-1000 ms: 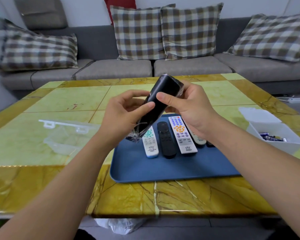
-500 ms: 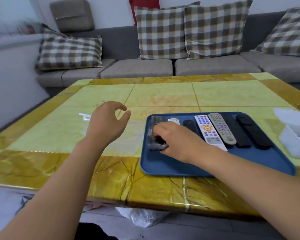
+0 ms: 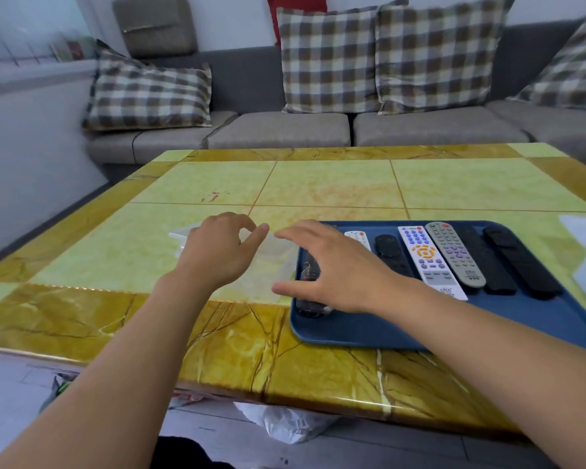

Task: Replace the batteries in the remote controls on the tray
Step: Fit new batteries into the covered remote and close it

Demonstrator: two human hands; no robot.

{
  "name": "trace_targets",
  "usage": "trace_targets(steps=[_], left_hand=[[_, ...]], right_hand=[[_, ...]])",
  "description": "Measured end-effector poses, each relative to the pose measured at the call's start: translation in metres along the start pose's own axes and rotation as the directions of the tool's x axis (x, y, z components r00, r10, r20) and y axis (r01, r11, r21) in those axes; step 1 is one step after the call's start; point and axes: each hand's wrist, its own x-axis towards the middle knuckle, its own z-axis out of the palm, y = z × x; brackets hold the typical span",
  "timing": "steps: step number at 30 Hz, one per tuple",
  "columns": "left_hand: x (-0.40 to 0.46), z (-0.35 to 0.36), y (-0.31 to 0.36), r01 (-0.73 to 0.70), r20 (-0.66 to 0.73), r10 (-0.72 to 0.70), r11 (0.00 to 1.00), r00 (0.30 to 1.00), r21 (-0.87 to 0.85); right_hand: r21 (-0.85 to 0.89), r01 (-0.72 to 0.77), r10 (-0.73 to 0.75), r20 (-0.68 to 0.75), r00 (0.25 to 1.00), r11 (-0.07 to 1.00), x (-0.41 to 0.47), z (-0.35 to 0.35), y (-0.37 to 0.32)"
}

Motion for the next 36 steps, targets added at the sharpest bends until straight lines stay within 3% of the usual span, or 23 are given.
trace_targets(steps=[5,10,17,21,24,26,28,30,31,34,36], left_hand=[[0.005,0.006,-0.018,0.039,-0.015,-0.039,0.999,0.999,-0.005],[0.004,0.015,-0.042,0.230,0.149,-0.255,0.959,0.955,0.163],[0.008,0.032,-0.049,0.258,0.194,-0.299,0.943,0.934,0.209],[0.007,0.025,-0.040,0.330,0.260,-0.392,0.910,0.882,0.253],[0.005,0.014,-0.009,0.402,0.270,-0.496,0.852,0.825,0.335],[0.006,0.013,0.023,0.324,0.198,-0.405,0.882,0.892,0.342],[0.011,0.017,0.056,0.178,0.036,-0.187,0.969,0.982,0.169],[0.012,0.022,0.099,-0.034,-0.109,0.019,0.989,0.994,-0.142],[0.010,0.026,0.122,-0.105,-0.124,0.074,0.958,0.989,-0.266],[-0.003,0.048,0.181,-0.191,-0.017,0.209,0.852,0.978,-0.487],[-0.009,0.066,0.209,-0.209,0.060,0.296,0.791,0.953,-0.574]], right_hand=[[-0.027,-0.019,0.018,-0.040,0.999,0.999,0.026,0.026,-0.015],[-0.327,0.087,-0.085,0.020,0.996,0.941,0.039,0.033,-0.003],[-0.477,0.134,-0.067,0.155,0.986,0.869,0.030,0.043,-0.002],[-0.446,0.116,-0.037,0.182,0.983,0.887,0.030,0.045,-0.006],[-0.256,0.090,-0.035,0.214,0.976,0.962,0.023,0.034,-0.006],[-0.091,0.013,-0.004,0.096,0.995,0.996,0.008,0.012,0.006],[0.046,-0.100,0.105,-0.107,0.989,0.994,-0.007,-0.023,0.029],[0.115,-0.233,0.258,-0.331,0.908,0.966,-0.030,-0.064,0.068],[0.121,-0.307,0.328,-0.451,0.830,0.944,-0.046,-0.084,0.089],[0.144,-0.611,0.519,-0.697,0.496,0.778,-0.116,-0.134,0.158],[0.276,-0.740,0.646,-0.715,0.268,0.613,-0.166,-0.156,0.193]])
